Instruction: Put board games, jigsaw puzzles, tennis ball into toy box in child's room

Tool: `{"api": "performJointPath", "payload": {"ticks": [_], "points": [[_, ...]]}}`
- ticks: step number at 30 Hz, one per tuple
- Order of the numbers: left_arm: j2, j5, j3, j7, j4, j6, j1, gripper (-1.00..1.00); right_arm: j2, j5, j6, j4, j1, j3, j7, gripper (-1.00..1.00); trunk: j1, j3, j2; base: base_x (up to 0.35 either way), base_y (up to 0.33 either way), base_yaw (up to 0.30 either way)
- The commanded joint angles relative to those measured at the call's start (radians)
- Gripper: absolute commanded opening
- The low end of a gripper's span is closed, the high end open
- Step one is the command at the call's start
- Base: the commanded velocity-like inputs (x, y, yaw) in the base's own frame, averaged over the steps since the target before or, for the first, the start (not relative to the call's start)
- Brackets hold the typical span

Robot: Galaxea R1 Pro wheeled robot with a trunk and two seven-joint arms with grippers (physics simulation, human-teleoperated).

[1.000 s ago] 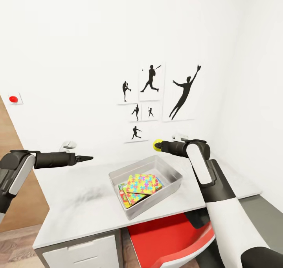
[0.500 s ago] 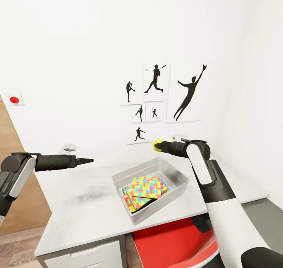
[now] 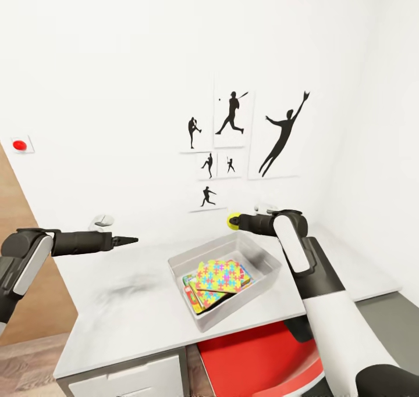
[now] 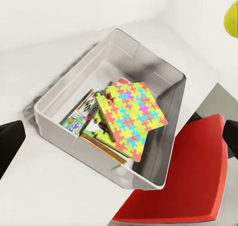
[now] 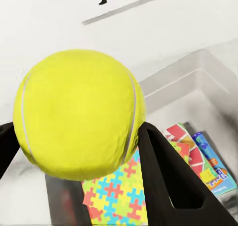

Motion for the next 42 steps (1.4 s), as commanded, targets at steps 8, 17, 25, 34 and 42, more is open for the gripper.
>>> {"api": "performJointPath", "payload": {"ticks": [8, 17, 25, 34, 42], "points": [[0.003, 0.000, 0.000, -0.003, 0.000, 0.003, 0.000, 1.00, 0.002, -0.011, -0.030, 0.170, -0.059, 0.001, -0.014, -1.00, 0.000, -0.014, -0.001, 0.000, 0.000, 0.000], [0.004, -0.001, -0.001, -0.003, 0.000, 0.002, 0.001, 1.00, 0.017, -0.010, -0.093, 0.369, -0.143, 0.003, -0.014, -1.00, 0.000, -0.029, -0.001, 0.000, 0.000, 0.000], [0.004, -0.002, 0.001, -0.002, 0.001, 0.001, 0.012, 1.00, 0.014, 0.037, -0.113, 0.442, -0.177, 0.003, -0.015, -1.00, 0.000, -0.042, -0.001, 0.000, 0.000, 0.000], [0.004, -0.002, 0.001, -0.001, 0.001, 0.000, 0.015, 1.00, 0.013, 0.167, -0.124, 0.447, -0.206, 0.000, -0.015, -1.00, 0.000, -0.056, -0.001, 0.000, 0.000, 0.000], [0.005, -0.002, 0.013, -0.005, 0.008, -0.001, 0.015, 1.00, 0.004, 0.175, -0.129, 0.461, -0.214, 0.002, -0.015, -1.00, 0.000, -0.069, -0.001, 0.000, 0.000, 0.000]]}}
